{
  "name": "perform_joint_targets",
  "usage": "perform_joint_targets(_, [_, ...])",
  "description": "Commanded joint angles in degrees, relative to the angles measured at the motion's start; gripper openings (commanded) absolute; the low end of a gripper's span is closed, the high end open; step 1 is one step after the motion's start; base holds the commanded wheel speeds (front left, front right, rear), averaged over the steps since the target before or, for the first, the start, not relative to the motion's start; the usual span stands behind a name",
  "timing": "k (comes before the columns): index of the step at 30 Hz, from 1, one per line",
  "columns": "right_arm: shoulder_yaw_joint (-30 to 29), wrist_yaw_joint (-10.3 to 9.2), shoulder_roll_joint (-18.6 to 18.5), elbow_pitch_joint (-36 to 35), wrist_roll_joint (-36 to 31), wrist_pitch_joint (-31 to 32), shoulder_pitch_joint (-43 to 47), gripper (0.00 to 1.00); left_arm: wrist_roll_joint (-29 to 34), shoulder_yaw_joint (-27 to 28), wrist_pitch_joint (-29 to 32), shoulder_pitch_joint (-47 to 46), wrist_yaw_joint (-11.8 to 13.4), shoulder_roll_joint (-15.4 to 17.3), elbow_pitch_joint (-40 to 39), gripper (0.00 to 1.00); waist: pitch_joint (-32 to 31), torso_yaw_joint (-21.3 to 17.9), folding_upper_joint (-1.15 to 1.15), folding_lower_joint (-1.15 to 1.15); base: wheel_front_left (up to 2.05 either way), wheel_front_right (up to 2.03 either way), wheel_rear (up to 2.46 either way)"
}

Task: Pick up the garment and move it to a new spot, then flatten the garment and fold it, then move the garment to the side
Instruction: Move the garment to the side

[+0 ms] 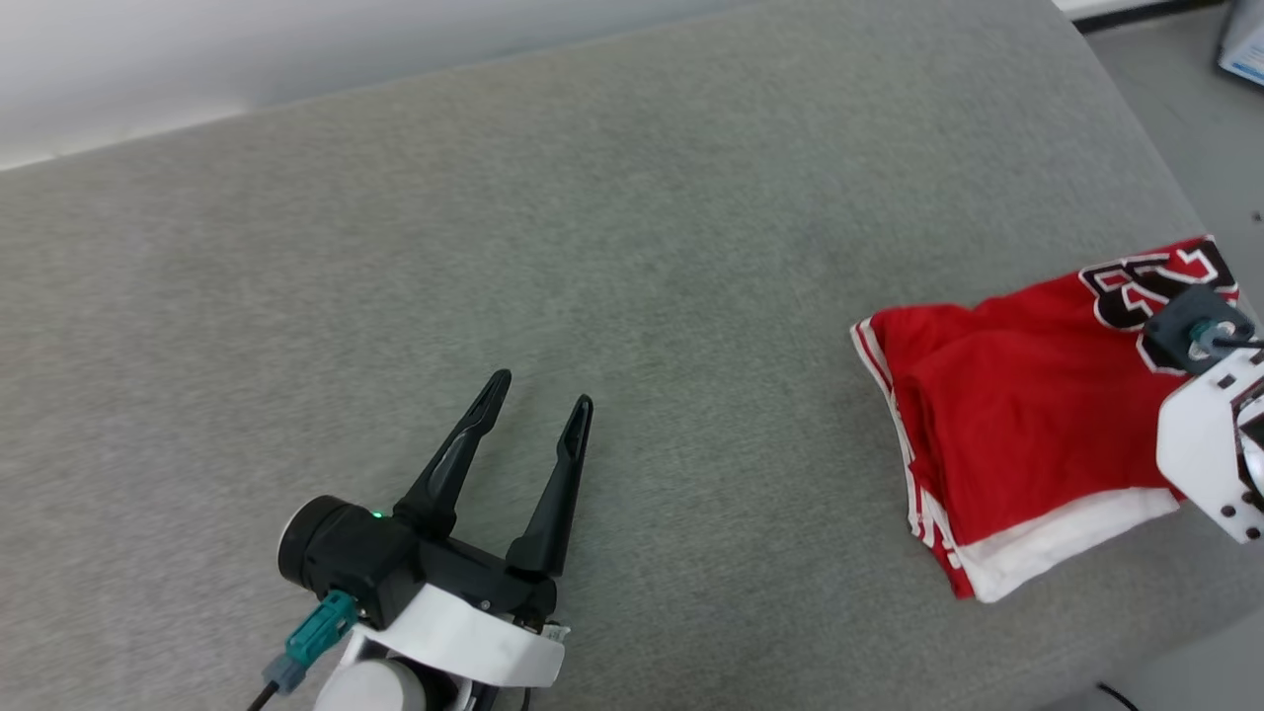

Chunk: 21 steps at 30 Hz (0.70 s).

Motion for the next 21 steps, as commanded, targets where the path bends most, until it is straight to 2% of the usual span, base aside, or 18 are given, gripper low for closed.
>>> perform_joint_targets(1, [0.2, -0.08, 0.5, 1.9, -0.1, -1.9, -2.1, 0.0, 0.4, -0.3, -0.1, -1.2, -0.1, 0.9, 0.2, 1.0, 4.2, -4.6, 0.0, 0.0, 0.0, 0.0, 0.0])
perform_joint_targets(7, [-4.2, -0.09, 2.8, 13.1, -1.4, -10.8, -8.2, 0.0, 0.9, -3.7, -0.1, -5.2, -0.1, 4.3, 0.0, 1.0, 10.3, -6.9, 0.0, 0.0, 0.0, 0.0, 0.0])
perform_joint_targets(14, [-11.9, -0.09, 4.7, 26.3, -3.5, -20.1, -13.8, 0.0, 1.3, -6.3, -0.1, -10.0, -0.1, 7.2, -1.3, 1.0, 16.8, -5.3, 0.0, 0.0, 0.0, 0.0, 0.0])
perform_joint_targets(21, [-18.4, -0.09, 5.7, 35.4, -6.2, -24.4, -17.1, 0.0, 1.6, -6.0, 0.0, -11.0, 0.0, 8.7, -1.6, 1.0, 19.8, -3.5, 0.0, 0.0, 0.0, 0.0, 0.0])
